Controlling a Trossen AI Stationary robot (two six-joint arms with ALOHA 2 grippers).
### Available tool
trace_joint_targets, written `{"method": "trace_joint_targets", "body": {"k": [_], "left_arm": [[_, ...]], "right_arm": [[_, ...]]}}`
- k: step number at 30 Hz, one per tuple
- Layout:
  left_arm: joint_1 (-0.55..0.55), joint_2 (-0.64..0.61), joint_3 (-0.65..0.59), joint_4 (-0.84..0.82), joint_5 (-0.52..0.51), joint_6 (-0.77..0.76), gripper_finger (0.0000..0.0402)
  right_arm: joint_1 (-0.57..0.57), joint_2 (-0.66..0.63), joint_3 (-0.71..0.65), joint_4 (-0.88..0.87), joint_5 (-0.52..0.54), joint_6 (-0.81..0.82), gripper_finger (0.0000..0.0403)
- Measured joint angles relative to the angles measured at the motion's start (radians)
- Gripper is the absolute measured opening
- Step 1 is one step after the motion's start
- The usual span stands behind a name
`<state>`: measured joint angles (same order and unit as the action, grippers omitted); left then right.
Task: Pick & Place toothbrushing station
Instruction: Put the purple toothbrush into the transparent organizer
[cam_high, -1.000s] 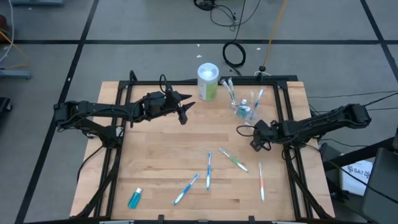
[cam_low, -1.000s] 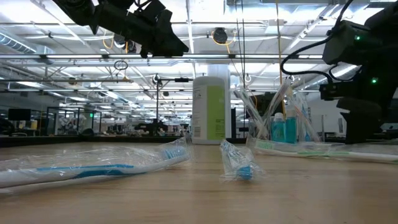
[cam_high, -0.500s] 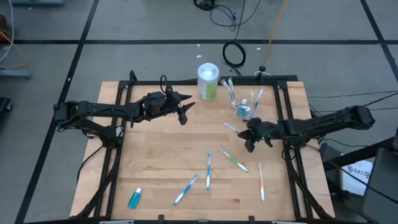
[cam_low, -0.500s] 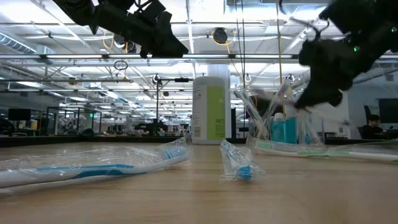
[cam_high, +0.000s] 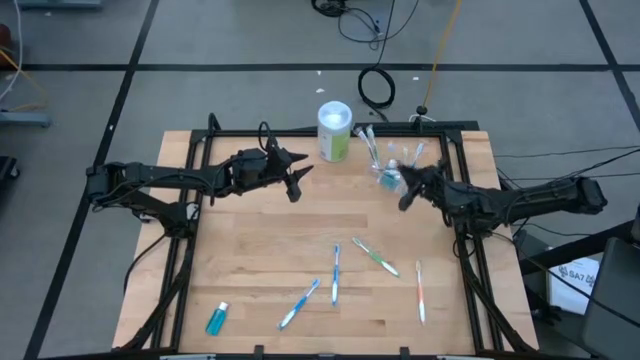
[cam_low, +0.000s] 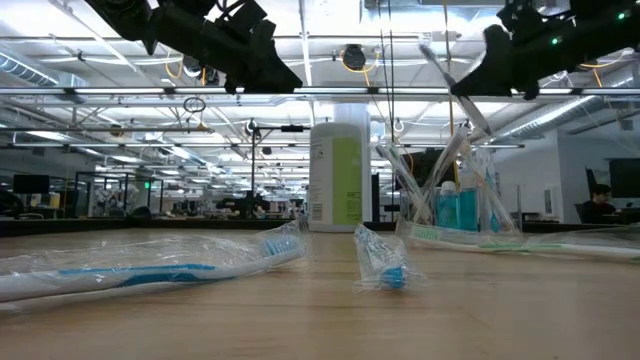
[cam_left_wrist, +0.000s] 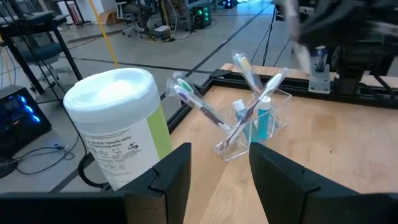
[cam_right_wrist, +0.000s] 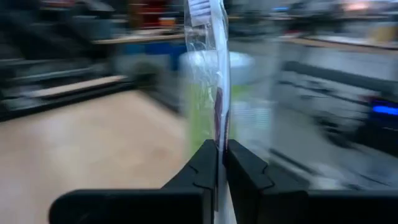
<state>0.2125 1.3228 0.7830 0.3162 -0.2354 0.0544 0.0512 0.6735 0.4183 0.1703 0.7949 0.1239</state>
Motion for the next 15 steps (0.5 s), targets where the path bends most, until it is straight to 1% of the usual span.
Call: {"method": "trace_joint_targets", "body": {"k": [2, 4, 7, 11, 15], "left_arm": [[0.000, 0.000, 0.000, 0.000, -0.001, 0.003, 0.0168], [0.000, 0.000, 0.000, 0.000, -0.001, 0.003, 0.0168], [0.000, 0.000, 0.000, -0.003, -0.001, 0.015, 0.0168], [0.000, 0.000, 0.000, -0.005, -0.002, 0.016, 0.0168], [0.000, 0.000, 0.000, -0.005, -0.002, 0.016, 0.0168]], "right_arm": [[-0.012, 0.007, -0.006, 0.006, 0.113, -0.009, 0.0013], [-0.030, 0.020, -0.027, 0.033, 0.197, -0.021, 0.0018], [-0.059, 0.042, -0.097, 0.128, 0.224, 0.018, 0.0022], [-0.079, 0.074, -0.221, 0.340, 0.233, 0.016, 0.0015], [-0.110, 0.105, -0.323, 0.565, 0.278, 0.016, 0.0014]]}}
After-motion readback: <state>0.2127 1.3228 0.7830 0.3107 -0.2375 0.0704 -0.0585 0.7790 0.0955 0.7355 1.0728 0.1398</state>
